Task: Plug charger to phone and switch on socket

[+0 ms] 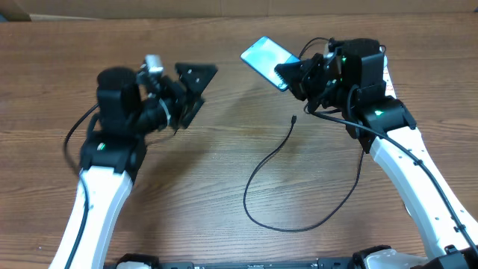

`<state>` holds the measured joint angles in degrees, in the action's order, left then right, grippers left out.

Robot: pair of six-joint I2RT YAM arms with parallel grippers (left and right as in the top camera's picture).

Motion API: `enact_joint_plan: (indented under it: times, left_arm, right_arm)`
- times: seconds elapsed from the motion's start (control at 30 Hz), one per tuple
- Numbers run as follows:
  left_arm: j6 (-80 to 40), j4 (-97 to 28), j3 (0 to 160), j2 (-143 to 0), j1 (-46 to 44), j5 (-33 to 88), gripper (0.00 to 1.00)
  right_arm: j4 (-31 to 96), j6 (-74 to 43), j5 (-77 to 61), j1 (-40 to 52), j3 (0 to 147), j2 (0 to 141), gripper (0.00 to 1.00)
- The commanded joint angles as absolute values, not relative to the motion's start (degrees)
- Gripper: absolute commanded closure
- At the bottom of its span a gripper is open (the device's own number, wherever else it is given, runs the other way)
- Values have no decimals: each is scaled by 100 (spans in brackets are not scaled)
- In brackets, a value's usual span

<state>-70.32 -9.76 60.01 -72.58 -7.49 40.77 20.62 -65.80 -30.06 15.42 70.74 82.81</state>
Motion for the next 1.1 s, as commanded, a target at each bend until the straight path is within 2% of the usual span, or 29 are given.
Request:
enact_joint_plan:
  times: [0.0,0.17,0.53,0.73,1.07]
  left_arm:
    - [-8182,436,6010,-7926,-937,5559,4]
    - [-8849,1387,6010,-8565,-1227,5531,4]
    - [-9074,1765,6010,-8807,-1306,5199,6]
    - [-9636,1802,6010,-8807,-1317,5041,20]
    - [-9911,1804,6010,-8807,-1304,5041,33]
  right_arm:
    - [1977,-7131,-3280,1649,7236,8243,96]
    - [1656,-7566,-3315,1811,7236,8243,96]
    - [1476,-7828,-3048,1865,7236,8243,96]
    - [1391,-7970,-2681,2165,7236,8243,96]
    - [1391,-8082,-2401,2377,7236,8243,96]
